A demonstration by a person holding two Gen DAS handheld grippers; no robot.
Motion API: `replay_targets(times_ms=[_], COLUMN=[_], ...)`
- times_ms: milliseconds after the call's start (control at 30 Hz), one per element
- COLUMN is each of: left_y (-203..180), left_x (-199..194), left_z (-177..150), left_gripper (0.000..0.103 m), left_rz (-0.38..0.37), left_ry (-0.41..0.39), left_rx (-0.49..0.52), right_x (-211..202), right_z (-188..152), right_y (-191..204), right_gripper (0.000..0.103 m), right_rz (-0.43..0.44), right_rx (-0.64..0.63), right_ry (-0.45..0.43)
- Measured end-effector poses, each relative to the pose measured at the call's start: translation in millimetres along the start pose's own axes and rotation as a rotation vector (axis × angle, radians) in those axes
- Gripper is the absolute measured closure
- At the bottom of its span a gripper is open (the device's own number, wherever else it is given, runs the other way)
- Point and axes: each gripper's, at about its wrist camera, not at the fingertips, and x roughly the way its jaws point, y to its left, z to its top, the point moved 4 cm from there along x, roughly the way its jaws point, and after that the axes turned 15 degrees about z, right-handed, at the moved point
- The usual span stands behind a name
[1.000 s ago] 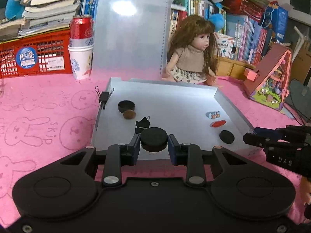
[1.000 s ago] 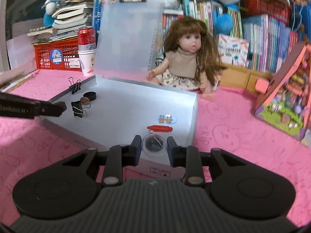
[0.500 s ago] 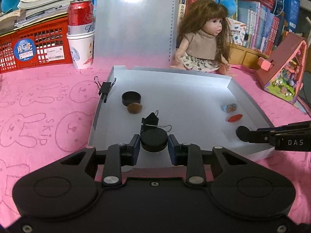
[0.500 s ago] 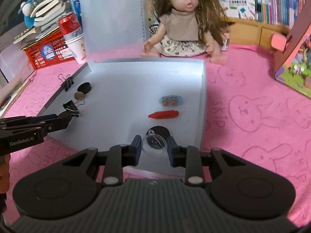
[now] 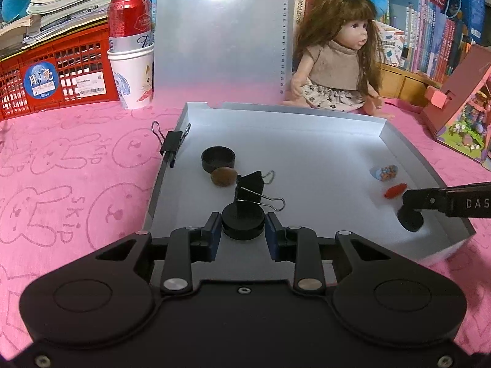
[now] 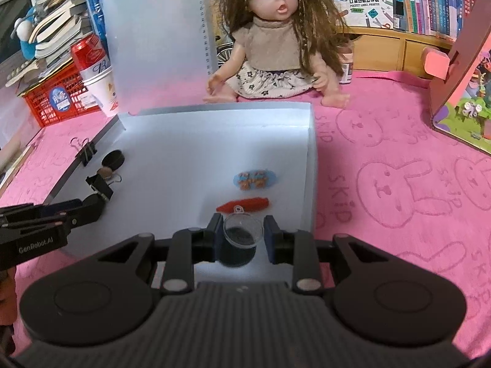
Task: Organize rigid objects
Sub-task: 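Carry the black disc with the left tool while the right tool carries the clear dome over the box, then open the left tool to drop the disc while the right tool releases the dome into the box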
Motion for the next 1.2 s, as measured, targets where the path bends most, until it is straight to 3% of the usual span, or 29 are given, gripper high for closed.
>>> replay_targets(times_ms=[500, 600, 667, 767, 1200], left_y=[-3.2, -4.4, -4.3, -4.4, -3.9], left_x=[7.8, 6.5, 5.4, 3.5, -26.3], left_z=[4.3, 3.8, 3.8, 3.4, 0.2], left_gripper=[0.074, 0.073, 0.073, 0.072, 0.04], left_rz=[0.024, 0.023, 0.017, 0.016, 0.003], left_ry=[-0.026, -0.031, -0.033, -0.04, -0.109], left_rx=[0.017, 0.025, 0.021, 0.024, 0.056], right_x=[15.2, 14.4, 12.9, 9.6, -25.8], right_z=[6.5, 6.4, 6.1, 6.0, -2.8], right_y=[-6.4, -6.4, -6.8, -6.2, 17.3], right_gripper=[0.069, 0.065, 0.051, 0.049, 0.025], right_rz=[-0.024, -0.021, -0.015, -0.005, -0.004], right_rx=[-0.013, -0.01, -0.002, -0.002, -0.137], right_ry=[-0.008, -0.017, -0.022, -0.031, -0.114])
